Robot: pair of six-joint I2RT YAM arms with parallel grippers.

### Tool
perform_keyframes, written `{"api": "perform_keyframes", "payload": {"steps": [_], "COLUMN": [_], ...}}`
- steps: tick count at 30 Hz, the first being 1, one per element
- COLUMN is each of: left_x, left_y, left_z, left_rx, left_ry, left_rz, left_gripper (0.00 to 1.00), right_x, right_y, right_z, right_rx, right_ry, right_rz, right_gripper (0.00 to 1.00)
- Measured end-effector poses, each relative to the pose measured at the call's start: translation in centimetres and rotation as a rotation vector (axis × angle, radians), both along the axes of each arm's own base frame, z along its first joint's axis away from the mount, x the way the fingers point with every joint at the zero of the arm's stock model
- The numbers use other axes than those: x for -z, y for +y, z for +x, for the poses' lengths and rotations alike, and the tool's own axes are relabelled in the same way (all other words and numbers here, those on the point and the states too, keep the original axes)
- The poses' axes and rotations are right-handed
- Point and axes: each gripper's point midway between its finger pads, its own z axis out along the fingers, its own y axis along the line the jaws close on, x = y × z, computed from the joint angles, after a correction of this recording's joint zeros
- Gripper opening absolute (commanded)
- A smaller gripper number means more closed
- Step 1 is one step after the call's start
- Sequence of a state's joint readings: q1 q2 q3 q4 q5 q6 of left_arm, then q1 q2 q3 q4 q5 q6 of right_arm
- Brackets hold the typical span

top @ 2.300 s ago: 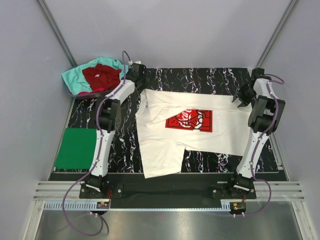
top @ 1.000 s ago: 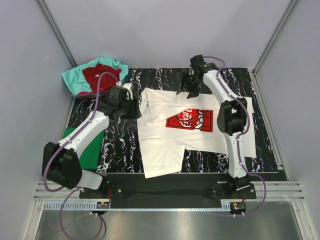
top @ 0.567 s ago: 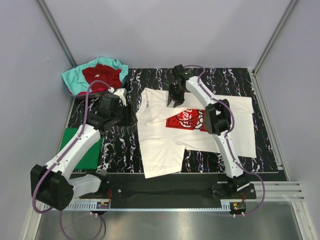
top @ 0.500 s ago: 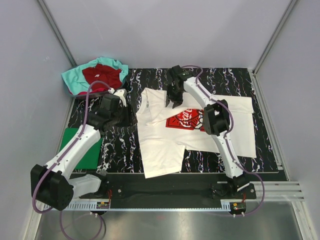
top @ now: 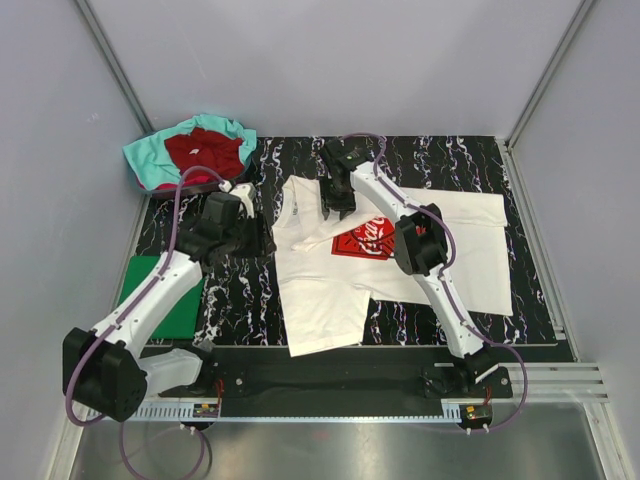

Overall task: Fold and stack the t-shirts
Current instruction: Fold the tshirt

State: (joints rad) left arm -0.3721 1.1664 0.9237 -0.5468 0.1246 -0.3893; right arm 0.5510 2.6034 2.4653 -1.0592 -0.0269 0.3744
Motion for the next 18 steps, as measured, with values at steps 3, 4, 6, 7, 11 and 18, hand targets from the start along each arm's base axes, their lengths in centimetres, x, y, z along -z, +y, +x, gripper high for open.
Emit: {"api": "perform_keyframes", "payload": {"steps": [3, 4, 6, 7, 11, 18], "left_x": [1.1, 1.6, 3.4, 4.2, 8.8, 11.6], "left_y": [-0.8, -1.1, -1.8, -2.0, -2.6, -3.1], "left_z": [0.0, 0.2, 1.0, 1.2, 2.6, 4.4], "left_rx": [0.037, 0.050, 0.073, 0.080, 0.104, 0.117], "left_ry": [0.027, 0.037, 0.075, 0.096, 0.210, 0.269], "left_rz": [-0.018, -0.023, -0.021, -0.015, 0.038, 0.078], "left_gripper": [0.53, 0.53, 0.52, 0.51, 0.50, 0.50], "right_x": [0.1, 0.1, 0.0, 0.0, -0.1, 0.4], "right_y": [-0.5, -0.6, -0.7, -0.7, -0.6, -0.5], "right_z": [0.3, 0.4, 0.7, 0.8, 1.1, 1.4], "right_rx": [-0.012, -0.017, -0.030, -0.038, -0.070, -0.102], "right_ry": [-0.018, -0.024, -0.039, -0.046, -0.065, -0.077], "right_rz": [-0.030, -0.037, -0.047, -0.048, -0.048, -0.054], "right_gripper": [0.54, 0.54, 0.55, 0.55, 0.55, 0.49]}}
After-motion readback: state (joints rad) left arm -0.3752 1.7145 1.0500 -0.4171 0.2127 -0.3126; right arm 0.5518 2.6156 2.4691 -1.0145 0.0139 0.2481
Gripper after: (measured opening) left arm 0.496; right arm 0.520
